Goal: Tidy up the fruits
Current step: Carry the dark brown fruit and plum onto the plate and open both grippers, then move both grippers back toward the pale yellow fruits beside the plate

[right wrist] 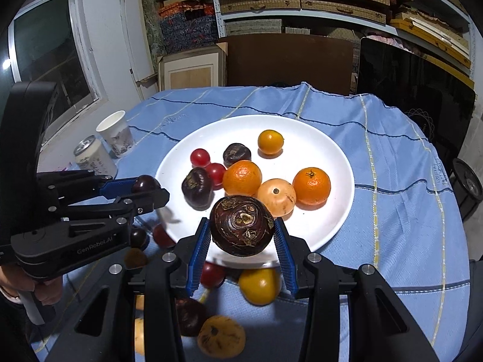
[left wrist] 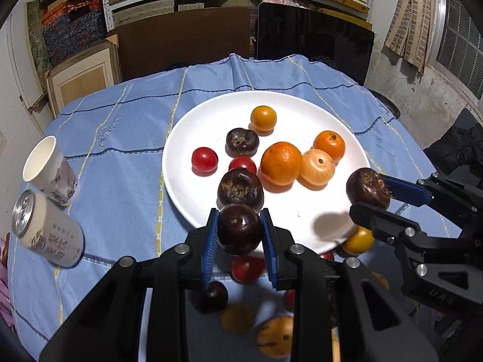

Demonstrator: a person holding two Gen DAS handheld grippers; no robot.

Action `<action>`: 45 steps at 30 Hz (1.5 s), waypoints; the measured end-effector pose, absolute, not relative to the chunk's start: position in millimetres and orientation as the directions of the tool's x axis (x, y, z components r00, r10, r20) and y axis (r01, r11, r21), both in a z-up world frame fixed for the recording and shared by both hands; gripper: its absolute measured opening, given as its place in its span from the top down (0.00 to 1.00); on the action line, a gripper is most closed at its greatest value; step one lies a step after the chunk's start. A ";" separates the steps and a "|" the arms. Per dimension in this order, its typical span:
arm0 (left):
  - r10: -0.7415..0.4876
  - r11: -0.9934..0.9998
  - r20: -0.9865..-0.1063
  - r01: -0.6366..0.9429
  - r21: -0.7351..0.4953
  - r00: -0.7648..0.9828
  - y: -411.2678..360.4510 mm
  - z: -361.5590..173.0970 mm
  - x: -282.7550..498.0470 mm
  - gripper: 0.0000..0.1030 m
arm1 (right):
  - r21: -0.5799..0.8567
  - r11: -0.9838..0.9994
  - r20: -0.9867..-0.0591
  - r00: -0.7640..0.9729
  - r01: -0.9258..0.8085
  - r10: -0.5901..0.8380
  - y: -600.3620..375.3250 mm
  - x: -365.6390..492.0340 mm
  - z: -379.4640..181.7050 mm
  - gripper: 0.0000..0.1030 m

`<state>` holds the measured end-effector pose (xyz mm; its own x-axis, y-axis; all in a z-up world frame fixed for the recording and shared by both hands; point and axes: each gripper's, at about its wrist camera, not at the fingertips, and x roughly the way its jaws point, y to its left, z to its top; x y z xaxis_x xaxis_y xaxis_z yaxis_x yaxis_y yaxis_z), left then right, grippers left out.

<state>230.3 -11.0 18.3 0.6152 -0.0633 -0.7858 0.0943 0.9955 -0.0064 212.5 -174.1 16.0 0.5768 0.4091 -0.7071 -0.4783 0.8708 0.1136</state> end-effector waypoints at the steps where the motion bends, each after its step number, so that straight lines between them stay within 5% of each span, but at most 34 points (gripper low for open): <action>1: -0.063 0.996 -0.787 0.095 -0.006 0.614 -11.2 17.0 232.6 0.74 | 0.114 0.871 -0.710 0.575 -0.478 0.408 -173.8 214.4 14.3 0.58; 19: -0.067 0.997 -0.810 0.061 -0.038 0.582 -14.1 -8.3 281.2 0.74 | 0.112 0.880 -0.750 0.541 -0.462 0.380 -156.1 242.2 -8.2 0.54; 23: -0.034 0.999 -0.784 0.024 -0.024 0.620 -11.3 -0.9 276.8 0.41 | 0.122 0.885 -0.732 0.561 -0.449 0.386 -160.5 237.9 -4.6 0.52; 45: 0.013 0.999 -0.735 0.022 0.038 0.678 -19.6 32.9 159.2 0.29 | 0.188 0.914 -0.701 0.603 -0.360 0.382 -221.4 153.2 4.5 0.39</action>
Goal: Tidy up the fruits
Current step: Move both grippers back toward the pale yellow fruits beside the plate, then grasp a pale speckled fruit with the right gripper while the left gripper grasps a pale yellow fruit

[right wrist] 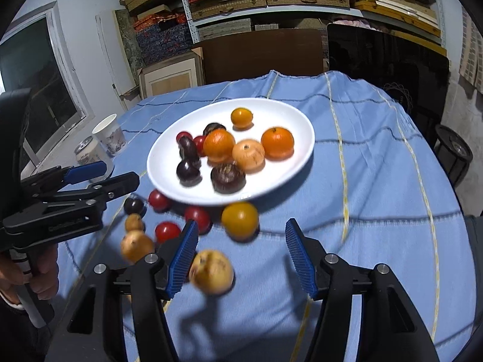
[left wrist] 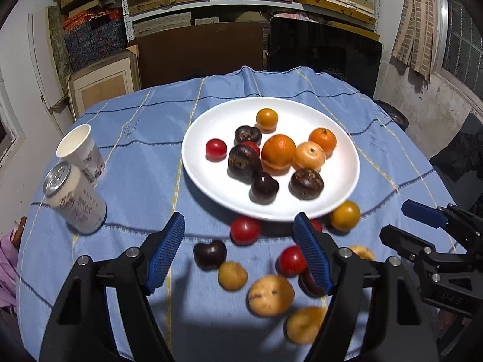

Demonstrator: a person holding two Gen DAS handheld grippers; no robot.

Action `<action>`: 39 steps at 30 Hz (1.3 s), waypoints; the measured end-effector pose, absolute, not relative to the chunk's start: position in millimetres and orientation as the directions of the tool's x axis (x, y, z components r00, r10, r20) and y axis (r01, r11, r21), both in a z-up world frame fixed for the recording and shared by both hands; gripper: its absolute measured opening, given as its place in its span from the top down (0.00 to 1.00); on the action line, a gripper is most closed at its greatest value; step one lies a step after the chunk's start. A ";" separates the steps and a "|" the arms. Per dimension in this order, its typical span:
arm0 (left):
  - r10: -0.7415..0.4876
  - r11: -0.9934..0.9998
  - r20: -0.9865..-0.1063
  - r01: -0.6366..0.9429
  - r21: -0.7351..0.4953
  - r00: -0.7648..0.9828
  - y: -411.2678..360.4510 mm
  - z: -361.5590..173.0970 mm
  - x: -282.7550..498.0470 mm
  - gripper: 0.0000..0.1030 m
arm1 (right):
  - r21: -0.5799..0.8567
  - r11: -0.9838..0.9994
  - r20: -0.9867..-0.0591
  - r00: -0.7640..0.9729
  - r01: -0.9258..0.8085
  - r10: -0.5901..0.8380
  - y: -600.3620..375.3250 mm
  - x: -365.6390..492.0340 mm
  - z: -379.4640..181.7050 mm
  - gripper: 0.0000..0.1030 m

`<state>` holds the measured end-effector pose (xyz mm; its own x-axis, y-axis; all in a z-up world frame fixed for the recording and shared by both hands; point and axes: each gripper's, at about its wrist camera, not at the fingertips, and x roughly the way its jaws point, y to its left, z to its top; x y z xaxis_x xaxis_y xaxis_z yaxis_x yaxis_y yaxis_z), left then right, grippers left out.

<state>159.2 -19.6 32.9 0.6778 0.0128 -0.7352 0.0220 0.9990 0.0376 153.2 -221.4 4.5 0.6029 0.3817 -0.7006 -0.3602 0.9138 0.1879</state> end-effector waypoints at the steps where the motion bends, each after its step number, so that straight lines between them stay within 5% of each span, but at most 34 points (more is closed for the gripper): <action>1: 0.016 0.999 -0.737 0.020 0.040 0.676 -19.5 32.2 153.6 0.29 | 0.190 0.915 -0.701 0.603 -0.357 0.381 -223.0 148.8 3.2 0.38; 32: 0.017 1.000 -0.799 -0.018 0.007 0.601 14.4 -13.9 87.9 0.20 | 0.083 0.896 -0.778 0.533 -0.436 0.332 -175.3 133.2 -36.1 0.38; 39: -0.007 1.000 -0.816 0.009 -0.002 0.578 4.1 -17.8 89.6 0.20 | 0.167 0.881 -0.767 0.503 -0.442 0.398 -188.6 136.5 -39.7 0.62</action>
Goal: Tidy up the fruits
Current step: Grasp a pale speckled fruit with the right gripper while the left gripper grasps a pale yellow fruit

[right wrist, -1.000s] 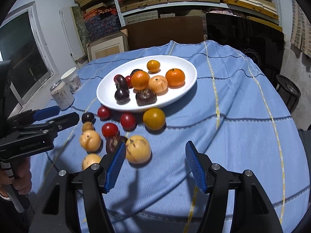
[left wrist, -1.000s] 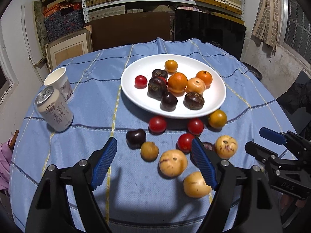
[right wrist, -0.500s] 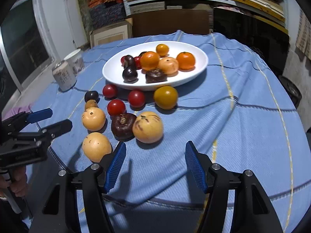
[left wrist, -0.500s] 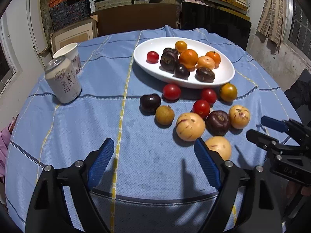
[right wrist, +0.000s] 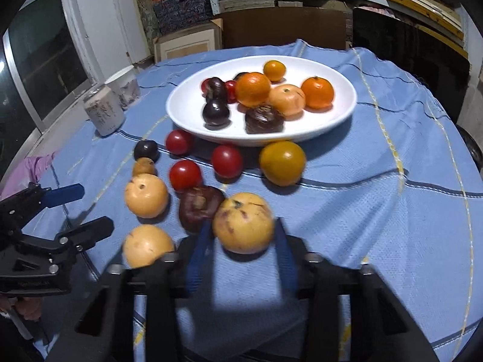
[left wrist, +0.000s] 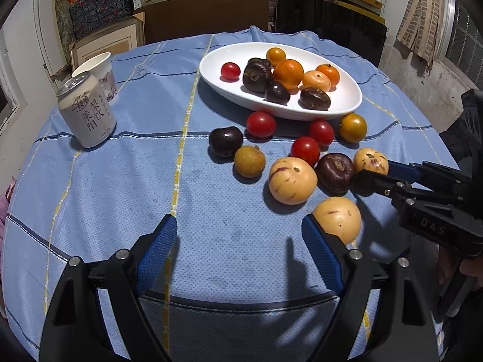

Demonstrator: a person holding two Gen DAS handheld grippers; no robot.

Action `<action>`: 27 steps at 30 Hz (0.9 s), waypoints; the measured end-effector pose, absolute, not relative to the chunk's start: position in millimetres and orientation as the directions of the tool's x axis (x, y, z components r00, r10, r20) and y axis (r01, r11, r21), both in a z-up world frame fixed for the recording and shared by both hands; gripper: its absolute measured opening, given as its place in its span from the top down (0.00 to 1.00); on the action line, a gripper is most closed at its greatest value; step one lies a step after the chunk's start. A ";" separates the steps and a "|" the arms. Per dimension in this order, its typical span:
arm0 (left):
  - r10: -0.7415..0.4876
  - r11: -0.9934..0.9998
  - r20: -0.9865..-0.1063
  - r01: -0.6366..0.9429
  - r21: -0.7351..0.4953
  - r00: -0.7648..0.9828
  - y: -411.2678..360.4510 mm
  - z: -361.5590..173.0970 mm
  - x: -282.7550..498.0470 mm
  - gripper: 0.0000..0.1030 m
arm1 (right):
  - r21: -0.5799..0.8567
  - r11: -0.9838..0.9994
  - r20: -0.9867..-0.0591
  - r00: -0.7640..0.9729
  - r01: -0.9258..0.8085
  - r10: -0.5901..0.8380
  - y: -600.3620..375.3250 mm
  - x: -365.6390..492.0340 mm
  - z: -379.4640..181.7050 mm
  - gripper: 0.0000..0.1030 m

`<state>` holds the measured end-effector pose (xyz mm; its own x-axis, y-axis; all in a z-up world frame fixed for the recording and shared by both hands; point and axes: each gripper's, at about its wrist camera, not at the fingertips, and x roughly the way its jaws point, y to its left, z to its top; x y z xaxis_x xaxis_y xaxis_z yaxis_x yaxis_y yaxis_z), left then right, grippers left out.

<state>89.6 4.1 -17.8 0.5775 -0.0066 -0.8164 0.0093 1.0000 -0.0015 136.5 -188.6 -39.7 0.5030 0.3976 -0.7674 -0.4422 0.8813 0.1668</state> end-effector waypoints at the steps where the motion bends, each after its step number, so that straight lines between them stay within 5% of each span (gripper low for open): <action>1: -0.013 1.000 -0.818 0.016 -0.004 0.575 1.2 -18.0 89.4 0.20 | 0.188 0.878 -0.764 0.496 -0.440 0.412 -192.1 136.6 -40.0 0.62; 21: -0.060 0.993 -0.849 0.114 0.001 0.526 -56.4 -31.2 94.8 0.21 | 0.263 0.872 -0.725 0.511 -0.413 0.461 -223.7 123.9 -38.7 0.62; 27: -0.090 0.991 -0.864 0.134 -0.027 0.495 -61.3 -37.8 100.7 0.43 | 0.269 0.871 -0.725 0.509 -0.412 0.465 -224.2 124.5 -39.5 0.62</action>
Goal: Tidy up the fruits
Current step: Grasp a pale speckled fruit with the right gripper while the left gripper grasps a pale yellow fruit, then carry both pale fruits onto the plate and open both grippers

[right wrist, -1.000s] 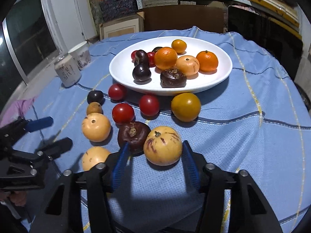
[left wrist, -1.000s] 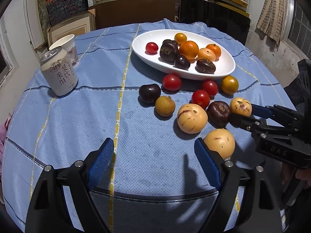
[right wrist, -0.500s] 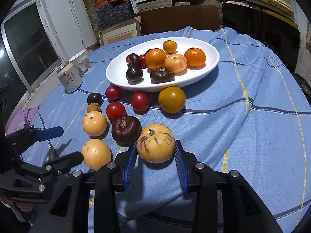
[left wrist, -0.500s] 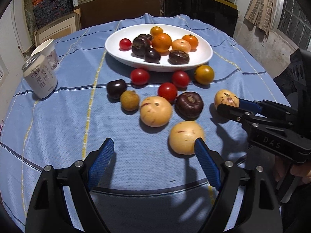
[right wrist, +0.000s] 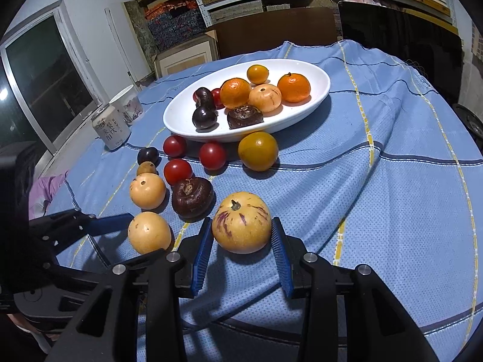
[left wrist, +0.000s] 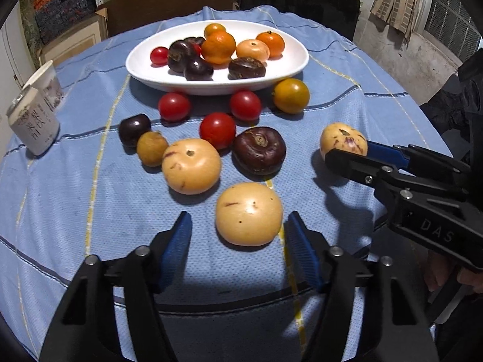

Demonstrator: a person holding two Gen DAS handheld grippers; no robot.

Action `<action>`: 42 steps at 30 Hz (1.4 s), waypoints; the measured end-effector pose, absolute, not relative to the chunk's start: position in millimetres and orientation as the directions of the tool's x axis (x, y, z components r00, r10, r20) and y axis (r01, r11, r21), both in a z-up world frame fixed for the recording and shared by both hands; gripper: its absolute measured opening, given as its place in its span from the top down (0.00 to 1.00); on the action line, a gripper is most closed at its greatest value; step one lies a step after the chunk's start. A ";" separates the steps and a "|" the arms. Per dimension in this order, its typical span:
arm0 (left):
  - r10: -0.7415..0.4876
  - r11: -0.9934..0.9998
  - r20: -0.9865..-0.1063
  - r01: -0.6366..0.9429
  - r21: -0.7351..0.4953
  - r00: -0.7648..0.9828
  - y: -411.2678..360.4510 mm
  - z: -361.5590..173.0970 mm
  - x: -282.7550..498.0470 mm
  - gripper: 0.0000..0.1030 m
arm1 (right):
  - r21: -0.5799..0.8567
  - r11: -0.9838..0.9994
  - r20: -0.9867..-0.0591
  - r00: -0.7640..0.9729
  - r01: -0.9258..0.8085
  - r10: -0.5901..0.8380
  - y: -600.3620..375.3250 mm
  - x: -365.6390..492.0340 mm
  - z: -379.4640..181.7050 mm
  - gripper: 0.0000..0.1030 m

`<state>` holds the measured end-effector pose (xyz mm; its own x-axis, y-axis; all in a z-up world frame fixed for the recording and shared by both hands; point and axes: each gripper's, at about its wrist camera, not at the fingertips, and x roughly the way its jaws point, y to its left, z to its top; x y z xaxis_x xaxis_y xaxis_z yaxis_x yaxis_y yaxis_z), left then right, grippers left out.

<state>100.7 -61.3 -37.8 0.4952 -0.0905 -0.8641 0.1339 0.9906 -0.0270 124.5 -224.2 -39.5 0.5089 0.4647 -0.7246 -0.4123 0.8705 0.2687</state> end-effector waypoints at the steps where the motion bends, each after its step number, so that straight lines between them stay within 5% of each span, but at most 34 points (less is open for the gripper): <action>1: -0.084 0.991 -0.863 0.132 -0.020 0.498 -62.0 -38.6 101.1 0.47 | 0.270 0.870 -0.725 0.508 -0.413 0.465 -224.2 124.6 -40.0 0.62; 4: -0.095 0.988 -0.854 0.155 -0.018 0.512 -64.5 -37.9 101.4 0.58 | 0.271 0.871 -0.728 0.504 -0.410 0.464 -224.1 124.4 -41.7 0.62; 42: -0.100 0.993 -0.814 0.108 -0.046 0.572 -27.3 -10.6 84.8 0.58 | 0.278 0.845 -0.711 0.494 -0.457 0.500 -216.8 112.2 -34.9 0.62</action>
<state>84.8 -27.3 -10.6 0.5722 -0.1001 -0.8140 0.1080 0.9931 -0.0462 112.2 -216.8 -34.9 0.4937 0.5004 -0.7112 -0.4568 0.8452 0.2776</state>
